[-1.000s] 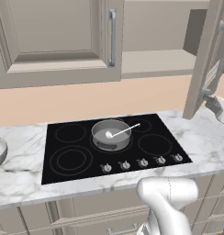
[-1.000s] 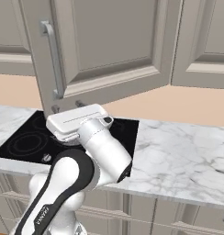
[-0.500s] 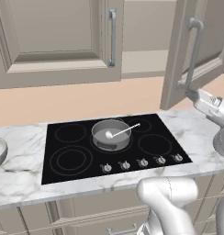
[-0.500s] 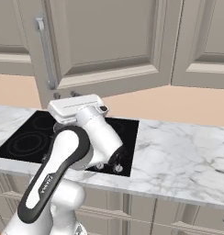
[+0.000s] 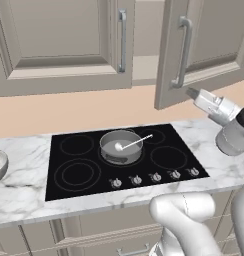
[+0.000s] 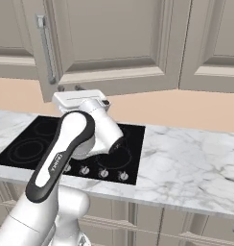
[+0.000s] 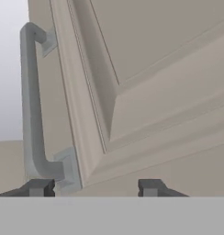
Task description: Open the cabinet and move the ladle to the pot. Then close the cabinet.
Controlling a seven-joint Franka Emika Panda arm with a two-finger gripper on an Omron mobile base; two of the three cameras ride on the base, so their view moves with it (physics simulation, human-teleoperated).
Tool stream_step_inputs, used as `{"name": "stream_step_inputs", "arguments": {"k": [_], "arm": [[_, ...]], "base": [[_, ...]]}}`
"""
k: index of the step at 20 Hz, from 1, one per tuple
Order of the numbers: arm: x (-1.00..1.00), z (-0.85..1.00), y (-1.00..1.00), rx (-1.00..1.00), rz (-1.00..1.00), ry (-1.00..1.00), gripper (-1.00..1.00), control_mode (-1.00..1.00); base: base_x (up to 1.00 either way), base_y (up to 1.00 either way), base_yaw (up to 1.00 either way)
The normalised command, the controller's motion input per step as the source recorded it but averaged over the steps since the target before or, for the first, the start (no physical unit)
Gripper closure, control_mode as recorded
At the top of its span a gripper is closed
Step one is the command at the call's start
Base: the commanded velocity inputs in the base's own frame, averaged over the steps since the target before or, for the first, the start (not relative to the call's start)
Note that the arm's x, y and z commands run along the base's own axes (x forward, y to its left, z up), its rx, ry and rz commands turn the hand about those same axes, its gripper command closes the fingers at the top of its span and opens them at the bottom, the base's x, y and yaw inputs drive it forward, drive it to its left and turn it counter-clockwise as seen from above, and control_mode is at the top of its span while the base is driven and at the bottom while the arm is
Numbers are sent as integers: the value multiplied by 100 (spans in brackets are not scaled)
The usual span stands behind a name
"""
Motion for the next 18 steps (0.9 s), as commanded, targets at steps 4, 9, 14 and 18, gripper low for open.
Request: {"name": "stream_step_inputs", "arguments": {"k": [4,9,14,18], "arm": [[45,6,22,0,-3,0,-100,-100],[42,7,29,-1,-10,0,-100,-100],[44,6,32,-1,-13,0,-100,-100],[40,4,22,0,-12,2,-100,-100]], "base": [[0,0,0],[0,0,0],[0,0,0],[0,0,0]]}}
